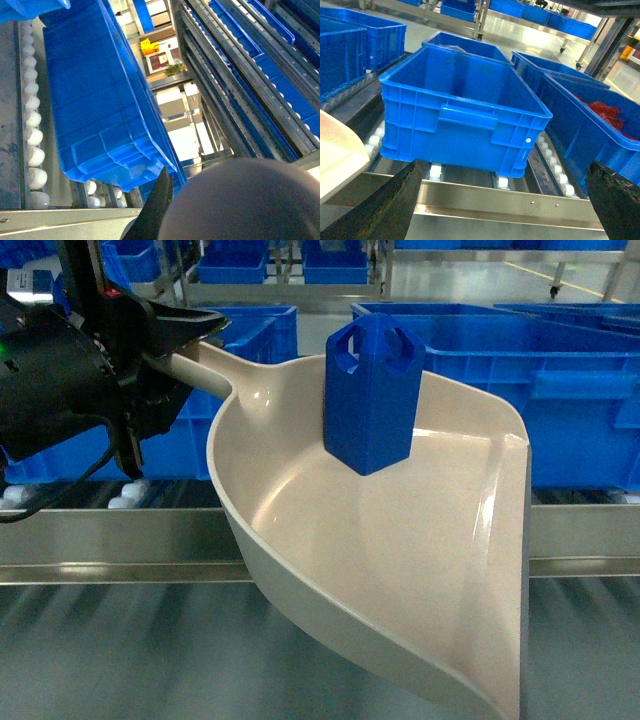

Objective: Place part in tray to right shelf

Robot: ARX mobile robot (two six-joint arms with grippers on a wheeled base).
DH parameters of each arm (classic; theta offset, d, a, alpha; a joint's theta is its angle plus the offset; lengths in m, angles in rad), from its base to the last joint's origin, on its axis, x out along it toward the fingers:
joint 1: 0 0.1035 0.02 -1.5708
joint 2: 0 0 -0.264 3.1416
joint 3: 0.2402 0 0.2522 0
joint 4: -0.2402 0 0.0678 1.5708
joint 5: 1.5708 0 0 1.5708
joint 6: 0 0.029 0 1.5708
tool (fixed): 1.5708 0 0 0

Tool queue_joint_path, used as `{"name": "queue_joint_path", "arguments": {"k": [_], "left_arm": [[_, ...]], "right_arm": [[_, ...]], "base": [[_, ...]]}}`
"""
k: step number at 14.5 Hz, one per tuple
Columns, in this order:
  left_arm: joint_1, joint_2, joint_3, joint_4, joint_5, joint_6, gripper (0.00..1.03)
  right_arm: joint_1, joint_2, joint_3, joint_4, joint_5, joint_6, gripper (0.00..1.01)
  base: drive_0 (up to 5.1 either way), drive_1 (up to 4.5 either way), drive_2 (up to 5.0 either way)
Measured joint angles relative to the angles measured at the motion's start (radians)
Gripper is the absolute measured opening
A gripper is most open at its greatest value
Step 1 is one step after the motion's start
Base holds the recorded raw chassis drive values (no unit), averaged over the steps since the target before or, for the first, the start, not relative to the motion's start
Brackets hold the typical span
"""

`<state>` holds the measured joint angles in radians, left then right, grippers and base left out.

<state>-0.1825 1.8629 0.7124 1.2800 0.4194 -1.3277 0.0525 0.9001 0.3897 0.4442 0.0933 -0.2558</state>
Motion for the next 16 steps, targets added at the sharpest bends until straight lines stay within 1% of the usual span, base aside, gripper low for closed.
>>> {"name": "queue_joint_path", "arguments": {"k": [16], "left_arm": [[0.0,0.0,0.0,0.0,0.0,0.0,0.13]], "right_arm": [[0.0,0.0,0.0,0.0,0.0,0.0,0.98]], "base": [[0.0,0.0,0.0]]}}
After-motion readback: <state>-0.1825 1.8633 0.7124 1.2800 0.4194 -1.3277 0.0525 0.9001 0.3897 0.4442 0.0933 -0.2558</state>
